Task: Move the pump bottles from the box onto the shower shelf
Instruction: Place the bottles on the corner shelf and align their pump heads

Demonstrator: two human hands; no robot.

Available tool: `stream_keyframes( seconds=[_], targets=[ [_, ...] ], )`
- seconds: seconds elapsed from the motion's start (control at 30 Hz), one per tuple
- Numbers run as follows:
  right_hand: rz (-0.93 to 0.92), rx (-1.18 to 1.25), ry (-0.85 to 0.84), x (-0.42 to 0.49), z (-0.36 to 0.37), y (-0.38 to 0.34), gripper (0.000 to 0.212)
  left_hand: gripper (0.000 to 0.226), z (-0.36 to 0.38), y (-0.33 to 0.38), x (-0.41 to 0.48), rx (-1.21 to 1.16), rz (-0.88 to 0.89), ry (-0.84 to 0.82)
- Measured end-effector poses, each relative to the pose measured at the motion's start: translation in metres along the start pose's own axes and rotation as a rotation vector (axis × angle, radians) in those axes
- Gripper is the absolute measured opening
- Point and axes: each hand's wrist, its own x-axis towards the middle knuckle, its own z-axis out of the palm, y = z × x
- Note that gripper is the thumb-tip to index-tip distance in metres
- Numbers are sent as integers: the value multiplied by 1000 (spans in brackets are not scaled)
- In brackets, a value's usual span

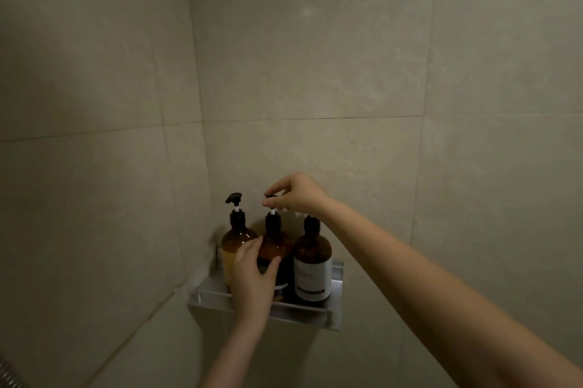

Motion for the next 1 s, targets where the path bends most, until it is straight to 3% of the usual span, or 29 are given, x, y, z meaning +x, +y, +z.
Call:
stream_keyframes(
  seconds=[0.1,0.2,0.3,0.47,0.57,1.0],
  targets=[
    [31,35,8,3,-5,-5,39,42,-5,-3,-1,-16,6,7],
    [-33,69,112,9,-8,-17,33,35,-15,-6,3,-53,-7,137],
    [-88,65,13,15,-1,-32,31,38,-28,-10,15,-51,-46,246],
    [-71,-19,-77,33,23,-45,34,63,-43,-21,35,-17,-215,57],
    [-35,-70,-99,42,33,-45,35,56,-44,-26,38,-42,-235,-44],
    [26,-41,-105,55,42,-44,35,50,-48,-31,38,-99,-235,-30]
  ],
)
